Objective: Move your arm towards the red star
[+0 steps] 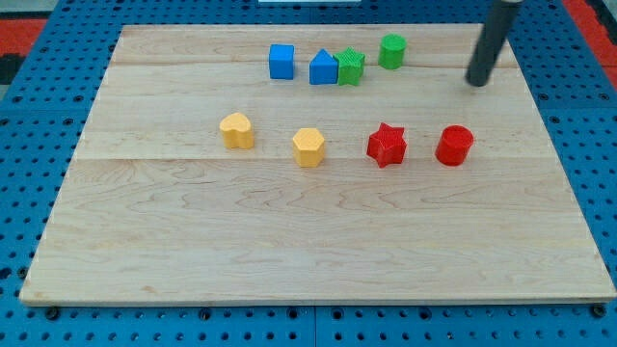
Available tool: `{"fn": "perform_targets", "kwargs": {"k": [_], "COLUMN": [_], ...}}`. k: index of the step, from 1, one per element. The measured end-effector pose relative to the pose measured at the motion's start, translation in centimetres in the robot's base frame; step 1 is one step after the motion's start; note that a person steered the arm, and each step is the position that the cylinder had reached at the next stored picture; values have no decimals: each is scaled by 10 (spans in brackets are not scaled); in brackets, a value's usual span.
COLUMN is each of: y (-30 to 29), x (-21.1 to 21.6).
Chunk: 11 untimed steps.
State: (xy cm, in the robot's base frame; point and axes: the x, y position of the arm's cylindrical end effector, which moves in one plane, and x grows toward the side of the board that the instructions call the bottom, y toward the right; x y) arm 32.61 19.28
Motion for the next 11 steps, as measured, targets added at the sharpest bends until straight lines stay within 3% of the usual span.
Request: {"fn": "perform_targets", "kwargs": {"k": [1, 2, 3, 11], "y": [-22, -92, -105, -85], "x": [4, -4, -6, -19]}}
